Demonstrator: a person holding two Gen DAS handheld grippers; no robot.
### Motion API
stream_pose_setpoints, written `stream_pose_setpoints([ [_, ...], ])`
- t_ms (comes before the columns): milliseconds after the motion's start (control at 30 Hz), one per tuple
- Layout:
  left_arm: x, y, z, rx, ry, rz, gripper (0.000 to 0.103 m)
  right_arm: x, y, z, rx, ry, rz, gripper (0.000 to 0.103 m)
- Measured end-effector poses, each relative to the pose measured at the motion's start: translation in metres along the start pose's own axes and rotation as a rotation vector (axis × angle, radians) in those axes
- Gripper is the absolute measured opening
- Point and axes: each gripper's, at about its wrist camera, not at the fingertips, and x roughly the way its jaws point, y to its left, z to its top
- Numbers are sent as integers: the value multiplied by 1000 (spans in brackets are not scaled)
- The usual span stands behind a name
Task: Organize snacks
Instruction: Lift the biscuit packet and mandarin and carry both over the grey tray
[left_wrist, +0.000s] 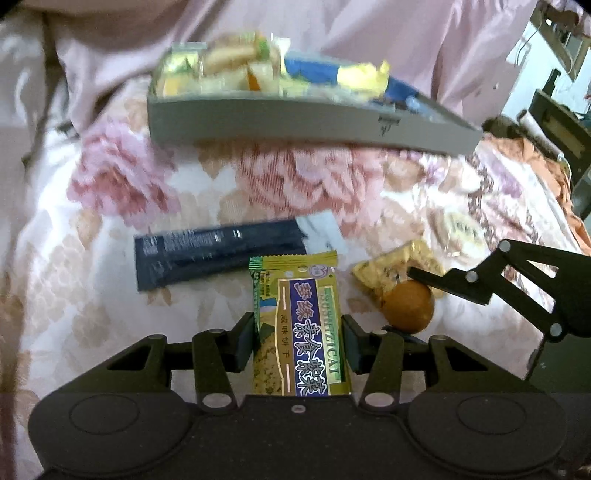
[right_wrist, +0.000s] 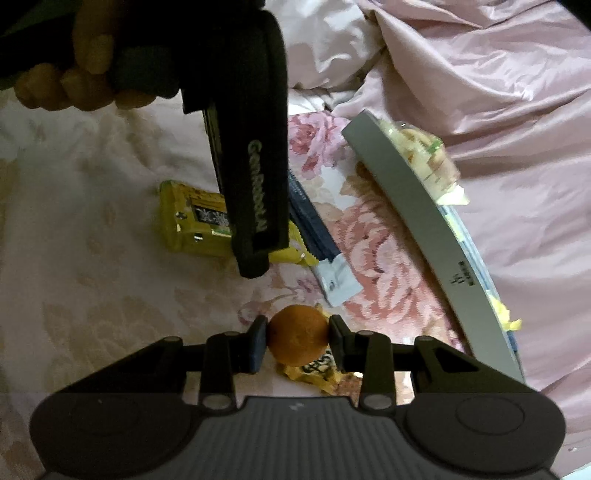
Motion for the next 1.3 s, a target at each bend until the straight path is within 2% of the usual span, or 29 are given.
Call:
stream_pose_setpoints([
  [233, -23, -6, 5, 17, -165, 18, 50, -24, -12, 4, 41, -61, -109, 39],
  [500, -46, -13, 10, 24, -339, -32, 50, -46, -29, 9, 107, -163, -258, 39],
  [667, -52, -14, 13, 18, -398, -45, 50, -48, -34, 11, 121, -205, -318, 39],
  [900, -56, -13, 18, -6, -465, -50, 50, -47, -36, 9, 121, -206, -345, 40],
  [1067, -63, -17, 46, -83, -568, -37, 50, -43, -44, 14, 137, -229, -403, 40],
  [1167, -64, -23, 67, -88, -644, -35, 50, -38, -53, 20, 161, -241, -434, 40],
  [1300, -56, -28, 89, -95, -706, -47, 50, -34, -64, 17, 197, -235, -473, 40],
])
